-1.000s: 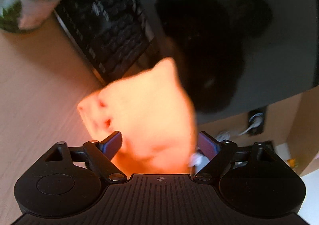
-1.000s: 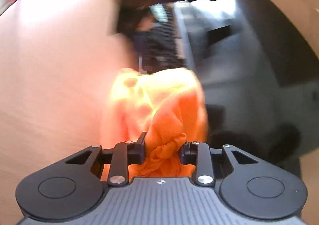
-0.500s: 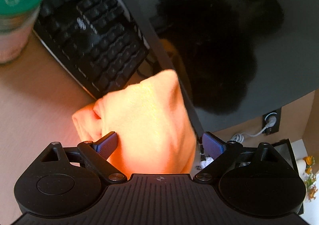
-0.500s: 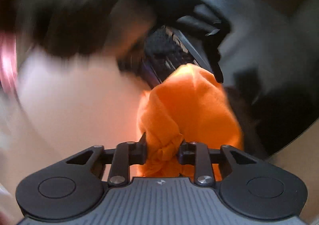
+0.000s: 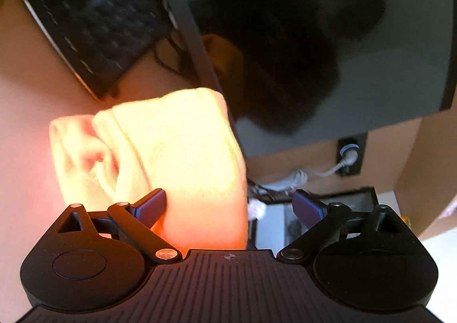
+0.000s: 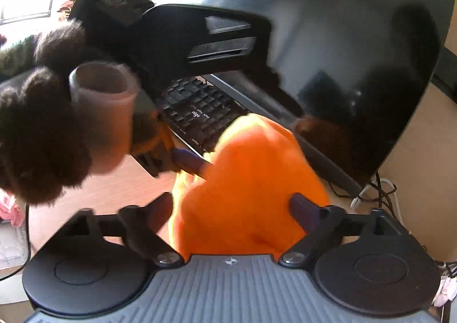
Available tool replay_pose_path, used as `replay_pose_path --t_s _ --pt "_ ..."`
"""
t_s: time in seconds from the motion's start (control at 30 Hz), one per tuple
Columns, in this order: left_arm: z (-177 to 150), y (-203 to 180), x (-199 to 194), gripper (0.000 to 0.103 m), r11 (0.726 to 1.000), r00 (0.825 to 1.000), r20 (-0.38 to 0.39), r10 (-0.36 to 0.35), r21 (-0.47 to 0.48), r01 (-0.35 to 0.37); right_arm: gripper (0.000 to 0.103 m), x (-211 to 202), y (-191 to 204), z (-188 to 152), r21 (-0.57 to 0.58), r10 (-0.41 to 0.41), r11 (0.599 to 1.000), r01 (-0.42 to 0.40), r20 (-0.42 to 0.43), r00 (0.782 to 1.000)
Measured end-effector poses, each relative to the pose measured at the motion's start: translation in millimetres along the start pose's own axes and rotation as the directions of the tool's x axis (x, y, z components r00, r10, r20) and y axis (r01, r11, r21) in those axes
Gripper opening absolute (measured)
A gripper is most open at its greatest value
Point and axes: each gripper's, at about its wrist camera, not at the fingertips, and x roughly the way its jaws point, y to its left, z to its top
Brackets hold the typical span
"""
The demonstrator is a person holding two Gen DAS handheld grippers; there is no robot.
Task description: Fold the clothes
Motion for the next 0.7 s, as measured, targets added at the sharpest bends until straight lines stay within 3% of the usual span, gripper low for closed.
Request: replay_pose_path --t_s 0.03,0.1,0.13,0.27,0.37,0.43,0.5,0.53,0.57,0.63,0.7 --pt "1 -2 3 0.097 1.0 1.0 -0.009 -0.001 0.008 0.001 0.096 6 4 0 -0.001 -0.015 1.0 0.015 0.002 1.0" --pt "3 -7 -1 0.097 0.999 1.0 0.012 0.001 0.032 -0.002 0.074 15 -1 0 0.046 -0.018 0.999 0.018 -0.01 1.0" --pt "2 -6 -4 0.098 0.999 0.999 0.035 -0.003 0.045 0.001 0.048 18 -11 0 0.106 0.002 0.994 0.0 -0.026 1.0" --pt "10 -3 -36 0.098 0.998 0.995 0.102 -0.018 0.056 0.012 0.033 3 -57 12 0.341 0.088 0.937 -0.079 -0.011 0.996" --pt "13 9 -48 0.098 1.0 0.992 0.124 -0.015 0.01 0.014 0.021 -19 -73 22 0.415 0.105 0.902 -0.116 0.048 0.993" --pt "12 19 -44 0.098 0.999 0.993 0.113 -0.022 -0.03 0.026 0.016 -31 -73 40 0.375 0.075 0.921 -0.107 0.1 0.992" --pt "10 27 -30 0.098 0.999 0.996 0.084 -0.018 -0.042 0.022 0.016 -26 -62 48 0.208 0.006 0.978 -0.033 0.128 0.992" --pt "10 32 -26 0.098 0.999 0.997 0.078 0.004 -0.047 -0.001 0.016 -25 -40 44 0.019 -0.069 0.998 0.067 0.156 0.985" --pt "10 38 -23 0.098 0.998 0.997 0.073 0.03 -0.051 -0.027 0.016 -16 -21 32 -0.156 -0.123 0.976 0.154 0.187 0.975" --pt "10 51 -29 0.098 0.995 0.995 0.077 0.062 -0.077 -0.056 0.016 6 17 0 -0.446 -0.169 0.856 0.262 0.239 0.956" --pt "9 55 -43 0.098 0.995 0.994 0.097 0.051 -0.092 -0.042 0.016 17 44 -27 -0.565 -0.116 0.797 0.213 0.203 0.972"
